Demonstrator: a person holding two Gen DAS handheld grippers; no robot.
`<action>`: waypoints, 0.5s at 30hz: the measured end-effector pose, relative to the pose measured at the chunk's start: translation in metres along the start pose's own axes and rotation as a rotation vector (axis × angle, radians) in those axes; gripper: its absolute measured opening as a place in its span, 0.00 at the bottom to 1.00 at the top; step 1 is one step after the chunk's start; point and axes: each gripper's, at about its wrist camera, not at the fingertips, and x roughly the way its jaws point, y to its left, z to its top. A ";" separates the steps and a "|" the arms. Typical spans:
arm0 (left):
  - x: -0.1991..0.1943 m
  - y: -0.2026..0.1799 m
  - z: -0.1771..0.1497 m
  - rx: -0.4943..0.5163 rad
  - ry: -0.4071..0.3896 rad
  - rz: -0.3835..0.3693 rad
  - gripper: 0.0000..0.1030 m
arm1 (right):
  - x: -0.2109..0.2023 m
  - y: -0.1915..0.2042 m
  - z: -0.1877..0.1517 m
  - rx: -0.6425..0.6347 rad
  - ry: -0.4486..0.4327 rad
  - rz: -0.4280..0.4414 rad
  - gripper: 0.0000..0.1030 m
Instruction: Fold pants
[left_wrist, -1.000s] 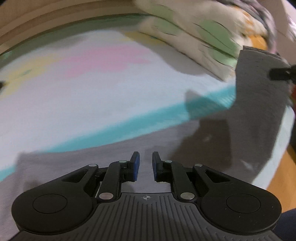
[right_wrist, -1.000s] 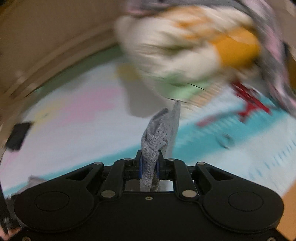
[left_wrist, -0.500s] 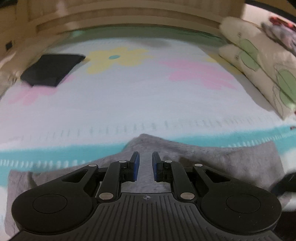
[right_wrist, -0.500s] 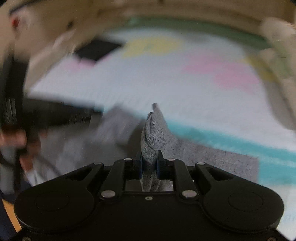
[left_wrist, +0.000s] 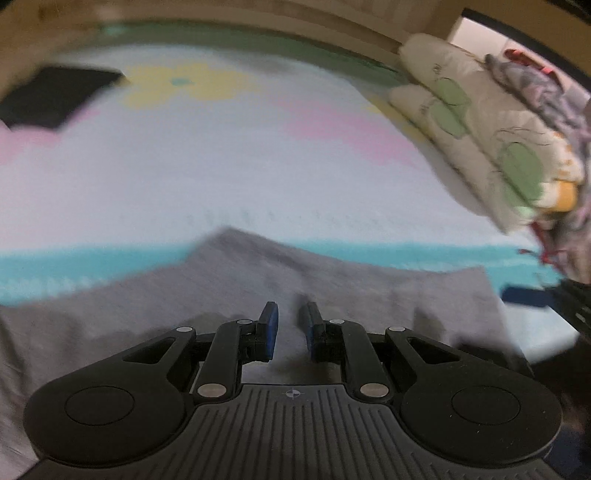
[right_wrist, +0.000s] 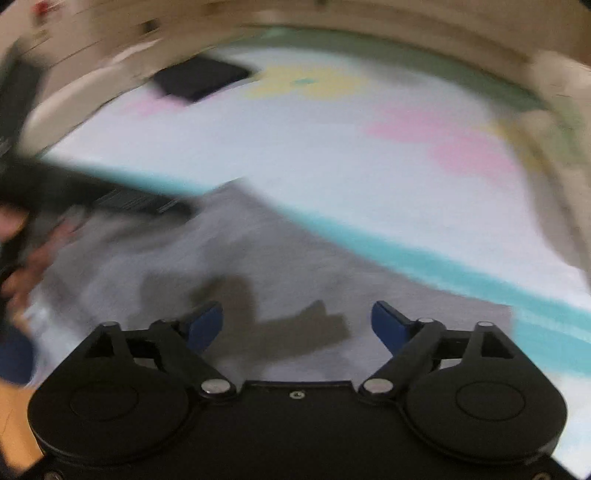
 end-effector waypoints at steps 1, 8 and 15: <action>0.003 -0.002 -0.002 -0.010 0.022 -0.019 0.14 | 0.003 -0.012 0.001 0.031 -0.001 -0.058 0.92; 0.025 -0.031 -0.024 0.109 0.110 -0.019 0.14 | 0.047 -0.060 -0.008 0.148 0.167 -0.194 0.92; 0.038 -0.047 -0.040 0.198 0.158 0.059 0.18 | 0.065 -0.067 -0.036 0.224 0.289 -0.124 0.99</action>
